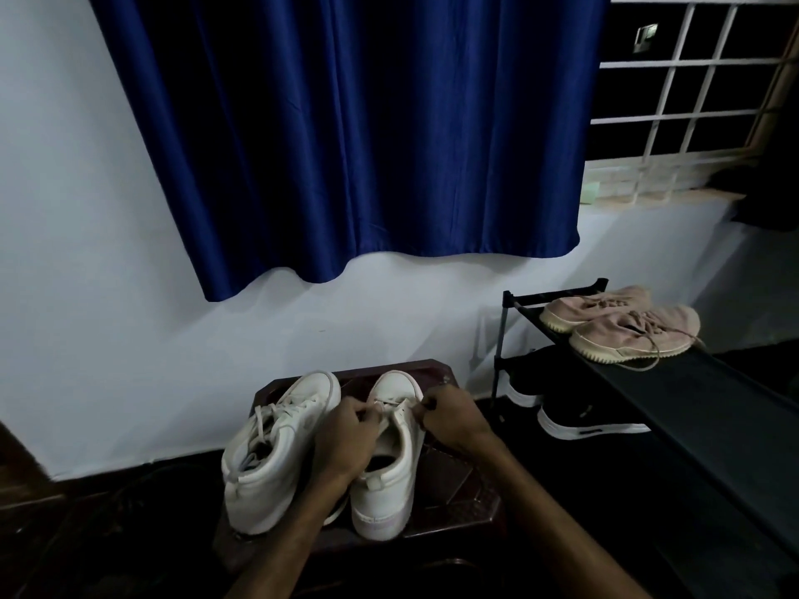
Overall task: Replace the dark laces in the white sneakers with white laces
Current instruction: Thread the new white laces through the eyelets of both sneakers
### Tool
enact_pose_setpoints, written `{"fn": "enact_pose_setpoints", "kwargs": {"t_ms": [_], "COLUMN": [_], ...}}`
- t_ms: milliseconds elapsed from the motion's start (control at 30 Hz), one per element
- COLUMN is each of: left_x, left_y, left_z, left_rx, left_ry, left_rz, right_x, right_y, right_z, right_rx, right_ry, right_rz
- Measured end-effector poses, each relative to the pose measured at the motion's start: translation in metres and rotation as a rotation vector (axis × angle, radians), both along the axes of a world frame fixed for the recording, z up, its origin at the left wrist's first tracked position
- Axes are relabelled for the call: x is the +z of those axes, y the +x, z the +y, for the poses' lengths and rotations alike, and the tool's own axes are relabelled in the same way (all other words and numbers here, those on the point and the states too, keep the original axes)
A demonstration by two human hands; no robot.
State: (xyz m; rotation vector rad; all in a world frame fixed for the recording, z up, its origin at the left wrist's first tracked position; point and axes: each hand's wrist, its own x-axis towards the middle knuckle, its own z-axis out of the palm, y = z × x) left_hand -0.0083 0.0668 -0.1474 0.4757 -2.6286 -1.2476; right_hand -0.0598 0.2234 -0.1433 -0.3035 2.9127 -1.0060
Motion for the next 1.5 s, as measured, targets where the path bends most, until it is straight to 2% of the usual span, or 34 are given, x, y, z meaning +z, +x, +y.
{"fn": "enact_pose_setpoints", "kwargs": {"t_ms": [67,167,233,300,400,433,500,567,667,767,900,967,1067,1167,1200,1267,1300,1333,1400,1467,1500], "left_x": [0.003,0.011,0.015,0.016,0.019,0.02,0.023,0.024,0.029,0.056,0.111,0.137,0.166,0.172,0.17,0.169,0.174,0.184,0.211,0.243,0.257], "left_y": [-0.004,-0.008,-0.007,-0.006,0.001,0.002,0.004,0.003,-0.001,-0.006,-0.007,-0.005,-0.002,0.0,0.002,0.005,0.006,0.009,0.014,0.017,0.019], "left_z": [-0.001,-0.002,-0.003,-0.005,-0.004,-0.004,-0.005,-0.009,-0.012,-0.012,-0.025,-0.037,-0.057,-0.074,-0.079,-0.083,-0.078,-0.069,-0.046,-0.02,-0.011], "left_rx": [0.023,0.013,0.011,0.087,0.123,0.108,0.068,0.047,0.013,-0.037,-0.061,-0.067,-0.071,-0.048,-0.035,0.005,0.023,0.011,-0.112,-0.249,-0.298], "left_ry": [-0.241,-0.297,-0.21,0.019,0.664,0.768,0.779,0.688,0.544,0.632,0.837,0.848,0.724,0.469,0.25,-0.392,-0.533,-0.519,-0.212,0.11,0.195], "left_rz": [-0.031,-0.137,-0.192,-0.192,-0.198,-0.215,-0.238,-0.256,-0.241,-0.163,-0.015,0.078,0.19,0.172,0.115,-0.04,0.007,0.119,0.369,0.451,0.445], "right_x": [0.0,-0.001,-0.002,0.001,0.003,0.004,0.009,0.015,0.037,0.074,0.151,0.191,0.249,0.294,0.304,0.318,0.32,0.322,0.32,0.316,0.315], "right_y": [0.0,-0.001,-0.001,0.002,0.0,-0.002,-0.006,-0.01,-0.014,-0.017,-0.015,-0.017,-0.016,-0.008,-0.006,-0.001,0.0,0.002,0.007,0.012,0.015], "right_z": [0.001,0.004,0.004,0.003,-0.002,-0.005,-0.009,-0.008,0.003,0.016,0.023,0.023,0.023,0.021,0.018,0.007,0.001,-0.005,-0.016,-0.023,-0.026], "right_rx": [-0.023,-0.025,-0.026,-0.02,-0.025,-0.034,-0.026,-0.042,-0.023,0.043,0.098,0.141,0.285,0.359,0.363,0.355,0.346,0.339,0.324,0.327,0.329], "right_ry": [-0.03,-0.088,-0.121,-0.063,0.003,0.021,0.096,0.136,0.133,-0.054,-0.544,-0.86,-1.264,-1.39,-1.405,-1.421,-1.422,-1.424,-1.443,-1.467,-1.47], "right_rz": [-0.028,-0.101,-0.135,-0.137,-0.07,-0.056,-0.025,0.004,-0.065,-0.208,-0.304,-0.327,-0.321,-0.216,-0.181,-0.123,-0.108,-0.099,-0.1,-0.109,-0.11]}}
